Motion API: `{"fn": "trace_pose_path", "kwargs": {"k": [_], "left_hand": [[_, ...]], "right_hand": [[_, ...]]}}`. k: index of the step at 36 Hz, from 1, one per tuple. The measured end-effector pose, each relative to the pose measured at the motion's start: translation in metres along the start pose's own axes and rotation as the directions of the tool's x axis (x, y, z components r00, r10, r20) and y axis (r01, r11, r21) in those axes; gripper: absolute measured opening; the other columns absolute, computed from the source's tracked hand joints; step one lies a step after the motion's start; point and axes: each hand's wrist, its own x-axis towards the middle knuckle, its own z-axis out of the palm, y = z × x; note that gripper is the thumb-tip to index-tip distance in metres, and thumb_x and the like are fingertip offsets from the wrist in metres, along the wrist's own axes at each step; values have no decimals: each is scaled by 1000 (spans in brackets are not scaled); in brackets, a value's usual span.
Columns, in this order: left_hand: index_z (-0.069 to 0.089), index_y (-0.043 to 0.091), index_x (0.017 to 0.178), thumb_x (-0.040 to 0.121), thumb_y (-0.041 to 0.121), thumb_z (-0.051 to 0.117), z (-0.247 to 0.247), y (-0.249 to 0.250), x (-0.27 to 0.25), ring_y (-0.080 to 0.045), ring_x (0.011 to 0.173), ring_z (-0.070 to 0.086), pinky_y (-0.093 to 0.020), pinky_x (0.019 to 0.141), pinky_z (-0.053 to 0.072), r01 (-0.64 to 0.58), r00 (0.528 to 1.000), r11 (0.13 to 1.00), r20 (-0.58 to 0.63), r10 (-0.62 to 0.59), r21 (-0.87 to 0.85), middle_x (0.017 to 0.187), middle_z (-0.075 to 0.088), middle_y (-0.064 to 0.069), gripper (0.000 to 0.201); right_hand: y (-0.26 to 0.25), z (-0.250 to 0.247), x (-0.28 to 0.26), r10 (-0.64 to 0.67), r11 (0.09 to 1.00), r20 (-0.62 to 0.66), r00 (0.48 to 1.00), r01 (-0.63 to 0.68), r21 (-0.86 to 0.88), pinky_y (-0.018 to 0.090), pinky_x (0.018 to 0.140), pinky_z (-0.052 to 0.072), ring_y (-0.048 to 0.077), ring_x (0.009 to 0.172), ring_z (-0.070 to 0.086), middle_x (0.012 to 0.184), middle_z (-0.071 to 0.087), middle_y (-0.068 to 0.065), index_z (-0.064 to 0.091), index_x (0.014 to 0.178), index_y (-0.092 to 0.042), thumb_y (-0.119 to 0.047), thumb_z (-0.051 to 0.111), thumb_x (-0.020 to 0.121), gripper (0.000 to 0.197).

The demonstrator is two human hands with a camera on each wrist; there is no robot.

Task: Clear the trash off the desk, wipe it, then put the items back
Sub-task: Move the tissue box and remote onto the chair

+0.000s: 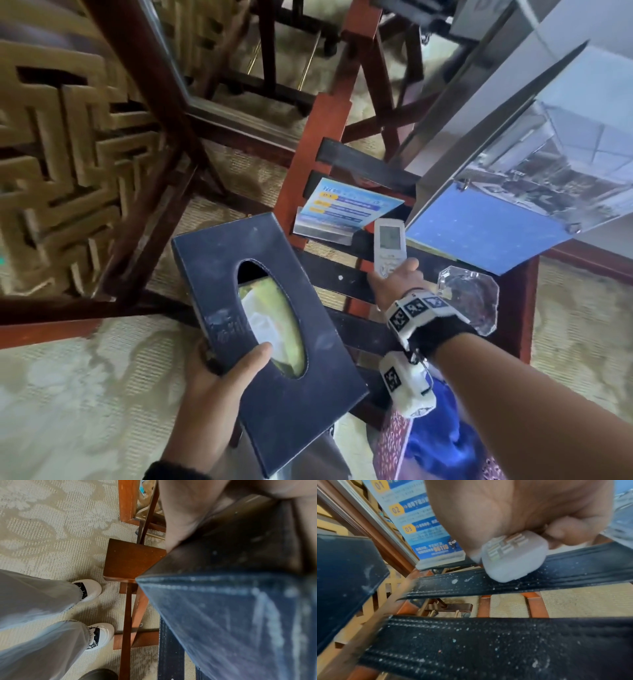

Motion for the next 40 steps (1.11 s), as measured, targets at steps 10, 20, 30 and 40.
{"fn": "trace_pose_path", "kwargs": {"k": [10, 20, 30, 40], "left_hand": [[64, 15, 104, 47, 28, 84, 0, 0, -7, -34, 87, 70, -49, 77, 56, -4, 1000, 998, 26, 5, -67, 95, 73, -14, 61], [60, 21, 109, 42, 39, 86, 8, -3, -22, -28, 88, 71, -46, 76, 56, 77, 997, 988, -20, -81, -137, 98, 73, -6, 74], [50, 22, 125, 67, 14, 79, 50, 3, -54, -8, 79, 70, -21, 58, 52, 73, 991, 943, -82, -105, -324, 105, 69, -3, 66], [47, 24, 126, 47, 19, 84, 35, -8, -54, -21, 80, 72, -32, 66, 57, 117, 993, 933, 71, -99, -340, 96, 67, -15, 87]], "right_hand": [[-2, 7, 13, -4, 996, -82, 997, -3, -87, 39, 83, 40, 34, 107, 50, 118, 45, 15, 34, 121, -6, -53, 54, 84, 63], [20, -64, -75, -199, 901, -14, 980, 188, 391, 32, 78, 46, 25, 100, 59, 118, 58, 11, 36, 133, -12, -49, 66, 81, 70], [52, -42, -181, -285, 529, 323, 902, -133, 838, 29, 61, 56, 10, 89, 69, 112, 64, -7, 40, 121, -40, -36, 84, 48, 85], [47, -32, -163, -206, 588, 105, 973, 37, 808, 35, 74, 53, 15, 91, 63, 103, 60, -5, 40, 117, -30, -34, 80, 41, 86]]}}
